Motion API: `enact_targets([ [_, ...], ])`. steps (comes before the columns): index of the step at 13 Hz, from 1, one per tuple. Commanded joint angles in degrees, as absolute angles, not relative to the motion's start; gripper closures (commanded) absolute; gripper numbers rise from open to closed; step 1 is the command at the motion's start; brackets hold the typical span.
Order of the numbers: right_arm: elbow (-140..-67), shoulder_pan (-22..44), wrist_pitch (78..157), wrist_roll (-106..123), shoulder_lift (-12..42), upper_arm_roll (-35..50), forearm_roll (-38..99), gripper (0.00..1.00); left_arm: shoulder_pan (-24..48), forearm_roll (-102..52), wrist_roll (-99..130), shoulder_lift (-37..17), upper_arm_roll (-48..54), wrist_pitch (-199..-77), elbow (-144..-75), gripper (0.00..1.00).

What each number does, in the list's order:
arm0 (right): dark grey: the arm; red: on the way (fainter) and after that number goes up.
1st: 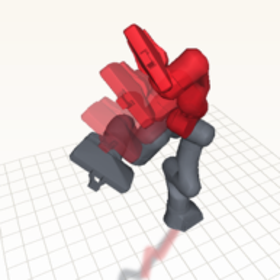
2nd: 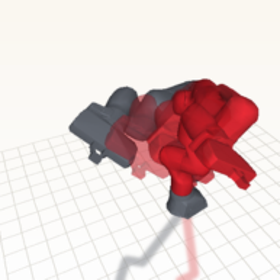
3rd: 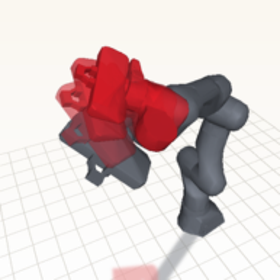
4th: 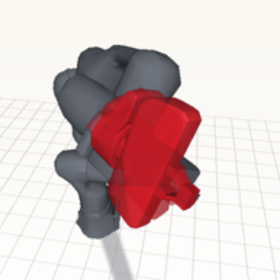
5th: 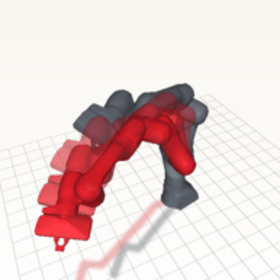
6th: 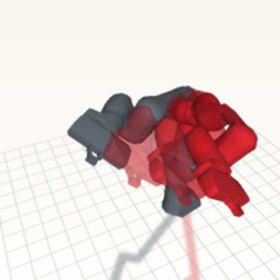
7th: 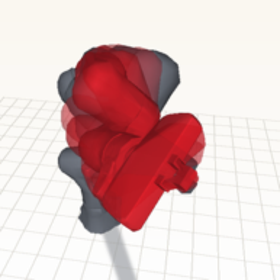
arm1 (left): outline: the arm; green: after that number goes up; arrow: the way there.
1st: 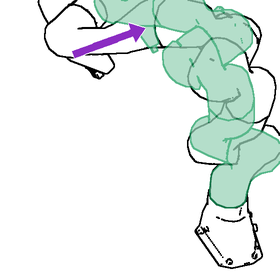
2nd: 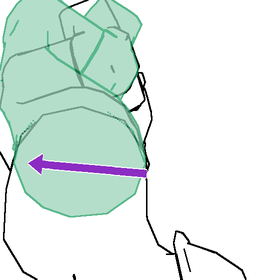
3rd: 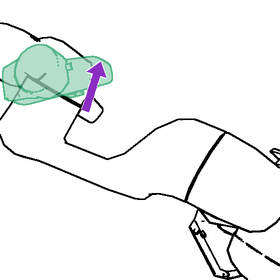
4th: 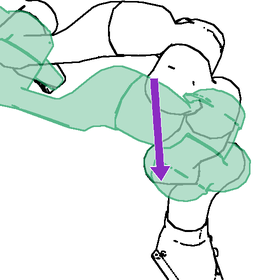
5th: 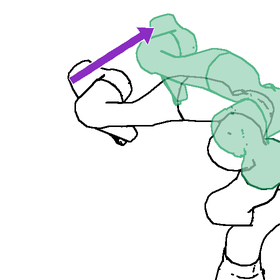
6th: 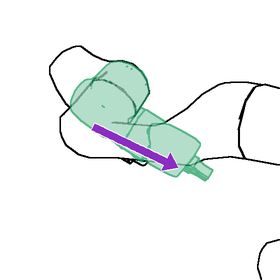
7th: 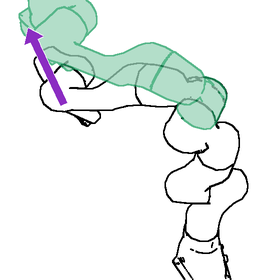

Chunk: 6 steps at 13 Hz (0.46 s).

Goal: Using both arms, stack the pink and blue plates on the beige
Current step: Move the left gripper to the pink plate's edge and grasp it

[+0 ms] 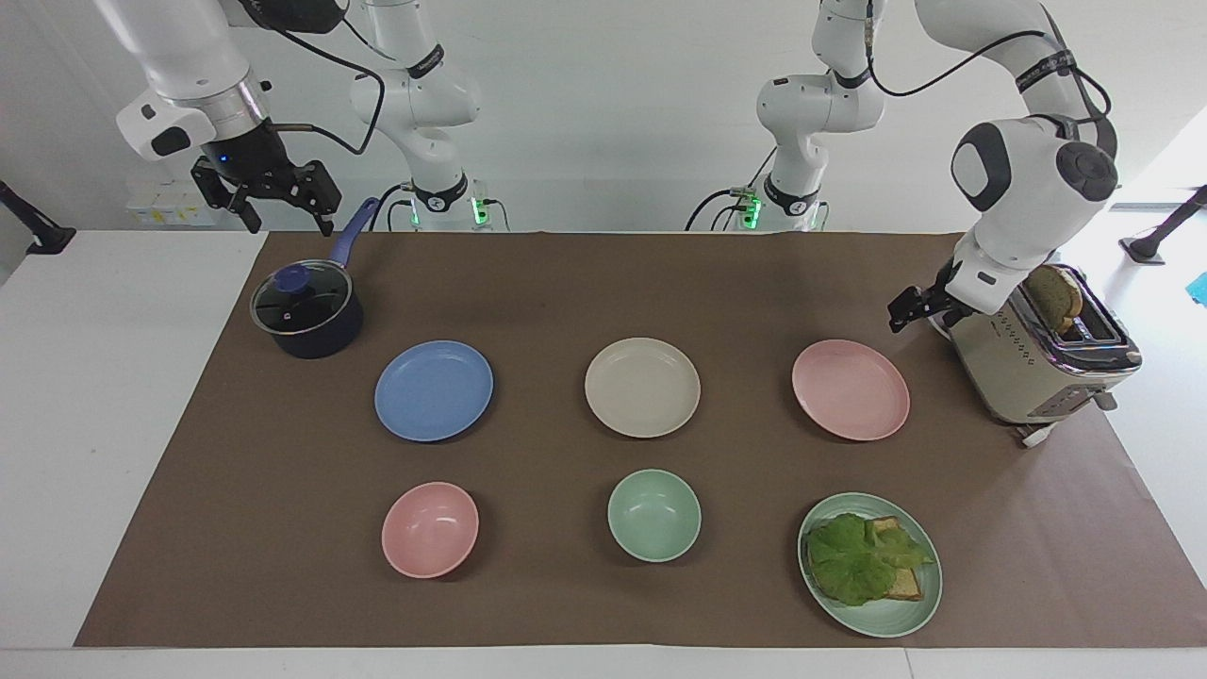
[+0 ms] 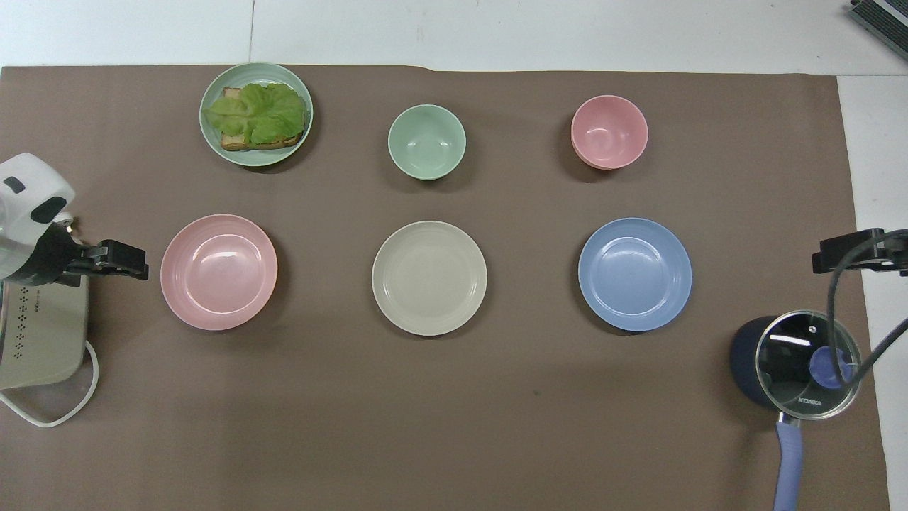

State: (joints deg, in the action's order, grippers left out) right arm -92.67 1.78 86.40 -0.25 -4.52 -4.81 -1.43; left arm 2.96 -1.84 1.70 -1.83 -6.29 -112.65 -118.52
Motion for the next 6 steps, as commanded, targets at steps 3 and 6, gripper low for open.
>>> enact_targets([
  [3, -92.6, 1.5, 86.0, -0.9, -5.0, -4.5, -1.4, 0.00, 1.9, -2.5, 5.4, -4.7, -6.0, -122.9, -126.4, 0.00],
  [6, -92.6, 1.5, 86.0, -0.9, -5.0, -4.5, -1.4, 0.00, 1.0, -2.6, 8.1, -3.8, -6.0, -124.1, -128.8, 0.00],
])
